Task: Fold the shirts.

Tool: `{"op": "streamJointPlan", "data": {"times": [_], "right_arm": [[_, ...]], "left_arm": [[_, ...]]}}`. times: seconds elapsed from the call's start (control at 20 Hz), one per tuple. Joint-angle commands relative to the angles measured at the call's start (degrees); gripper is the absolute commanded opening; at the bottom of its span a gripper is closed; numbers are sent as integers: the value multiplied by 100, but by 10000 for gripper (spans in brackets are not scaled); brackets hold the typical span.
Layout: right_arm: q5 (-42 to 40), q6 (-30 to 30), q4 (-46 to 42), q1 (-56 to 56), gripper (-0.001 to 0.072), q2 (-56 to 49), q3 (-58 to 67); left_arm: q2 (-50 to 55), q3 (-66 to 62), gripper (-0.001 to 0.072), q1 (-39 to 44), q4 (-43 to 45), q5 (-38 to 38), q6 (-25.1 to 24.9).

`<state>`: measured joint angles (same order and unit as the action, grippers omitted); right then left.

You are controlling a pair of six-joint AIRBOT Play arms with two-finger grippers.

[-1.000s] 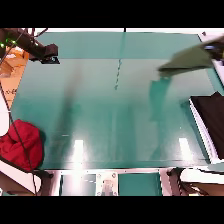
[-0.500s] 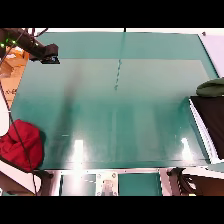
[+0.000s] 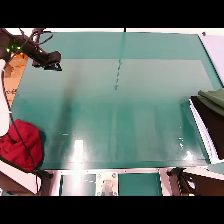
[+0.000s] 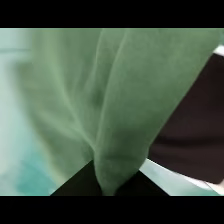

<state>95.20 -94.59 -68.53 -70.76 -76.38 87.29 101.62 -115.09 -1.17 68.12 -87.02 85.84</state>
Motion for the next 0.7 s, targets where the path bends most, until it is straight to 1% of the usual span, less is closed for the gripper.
{"op": "streamJointPlan", "data": {"times": [0.0, 0.1, 0.15, 0.2, 0.25, 0.3, 0.35, 0.4, 0.45, 0.5, 0.55, 0.6, 0.65], "right_arm": [[-17, -210, -1497, -39, 17, 61, -931], [-422, -208, -2022, -39, 18, 57, -1558], [-595, -208, -2232, -42, 87, 55, -1829], [-669, -208, -2376, -42, 397, 44, -2017], [-621, -208, -2481, -39, 648, 22, -2109], [-538, -225, -2516, -39, 647, 2, -2059], [-409, -389, -2457, -17, 641, 2, -1880], [-225, -522, -2337, 66, 586, 0, -1591], [-66, -621, -2120, 225, 401, -4, -1169], [-13, -612, -1814, 448, 145, 0, -743], [-20, -612, -1486, 765, 42, 0, -289], [-39, -612, -1261, 1141, 18, -2, 103], [-70, -590, -1139, 1537, 18, 4, 380]], "left_arm": [[2, 57, 24, -2, 0, 66, -42], [2, 57, 24, -2, 0, 72, -42], [2, 57, 24, -2, 0, 72, -46], [2, 57, 24, -2, 0, 74, -68], [2, 57, 24, -2, -2, 92, -83], [2, 57, 24, -2, -7, 116, -87], [2, 55, 24, -2, -59, 136, -151], [-22, 55, 23, -2, -179, 142, -260], [-57, 26, 23, -2, -286, 127, -328], [-122, -22, 23, -2, -348, 127, -341], [-219, -52, 23, -2, -391, 125, -339], [-376, -63, 23, -2, -385, 90, -339], [-501, -52, 23, -2, -382, 37, -337]]}}
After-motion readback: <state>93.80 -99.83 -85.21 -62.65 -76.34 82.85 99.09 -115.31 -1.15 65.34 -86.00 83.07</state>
